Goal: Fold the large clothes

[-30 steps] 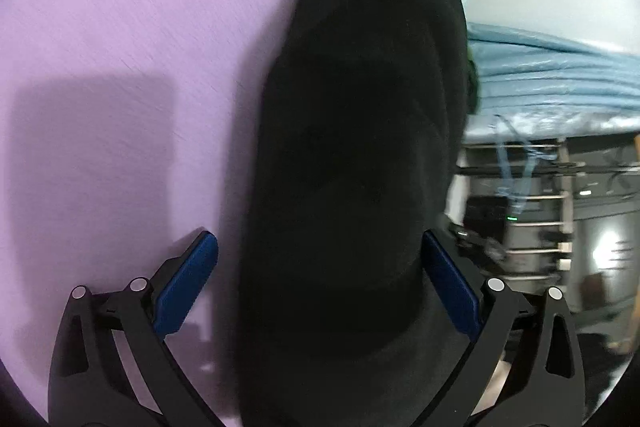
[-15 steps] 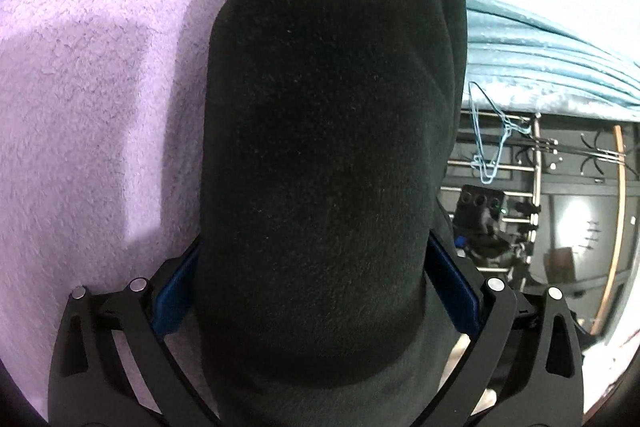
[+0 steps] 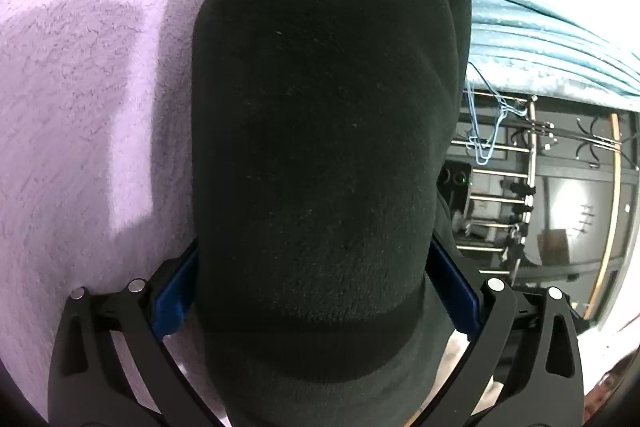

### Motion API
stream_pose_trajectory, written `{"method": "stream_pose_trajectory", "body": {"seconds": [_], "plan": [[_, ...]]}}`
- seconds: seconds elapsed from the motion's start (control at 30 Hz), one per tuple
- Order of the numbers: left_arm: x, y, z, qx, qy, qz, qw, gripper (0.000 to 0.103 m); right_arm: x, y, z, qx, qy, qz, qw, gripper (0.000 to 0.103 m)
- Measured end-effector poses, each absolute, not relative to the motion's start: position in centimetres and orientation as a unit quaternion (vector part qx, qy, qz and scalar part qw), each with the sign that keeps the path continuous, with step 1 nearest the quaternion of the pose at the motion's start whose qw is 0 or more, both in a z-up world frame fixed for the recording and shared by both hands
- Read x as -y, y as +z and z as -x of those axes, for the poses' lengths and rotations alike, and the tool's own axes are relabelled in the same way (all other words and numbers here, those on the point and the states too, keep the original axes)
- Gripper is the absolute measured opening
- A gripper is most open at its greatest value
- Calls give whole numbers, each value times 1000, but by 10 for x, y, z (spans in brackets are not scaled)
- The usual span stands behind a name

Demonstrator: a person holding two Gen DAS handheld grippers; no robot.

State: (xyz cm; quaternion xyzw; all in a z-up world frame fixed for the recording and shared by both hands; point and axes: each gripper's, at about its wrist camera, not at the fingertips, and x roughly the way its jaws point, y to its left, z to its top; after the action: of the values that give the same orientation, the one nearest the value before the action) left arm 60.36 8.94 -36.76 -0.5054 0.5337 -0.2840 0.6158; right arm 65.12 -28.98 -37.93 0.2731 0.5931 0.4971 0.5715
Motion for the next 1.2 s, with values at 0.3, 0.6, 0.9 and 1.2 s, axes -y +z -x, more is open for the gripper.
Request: {"method": "stream_pose_trajectory", "body": {"seconds": [0.3, 0.6, 0.9, 1.2], "plan": [[-86, -371, -602, -526, -297, 495, 625, 97, 253, -384, -653, -635, 487, -218, 559, 98], [-74, -370, -603, -512, -315, 494, 629, 93, 227, -396, -650, -638, 488, -215, 555, 97], [-79, -380, -600, -504, -303, 536, 606, 71, 236, -392, -639, -634, 482, -233, 558, 58], [-69, -350, -585, -480, -314, 540, 616, 49, 244, -360, -605, -602, 492, -264, 571, 46]]}}
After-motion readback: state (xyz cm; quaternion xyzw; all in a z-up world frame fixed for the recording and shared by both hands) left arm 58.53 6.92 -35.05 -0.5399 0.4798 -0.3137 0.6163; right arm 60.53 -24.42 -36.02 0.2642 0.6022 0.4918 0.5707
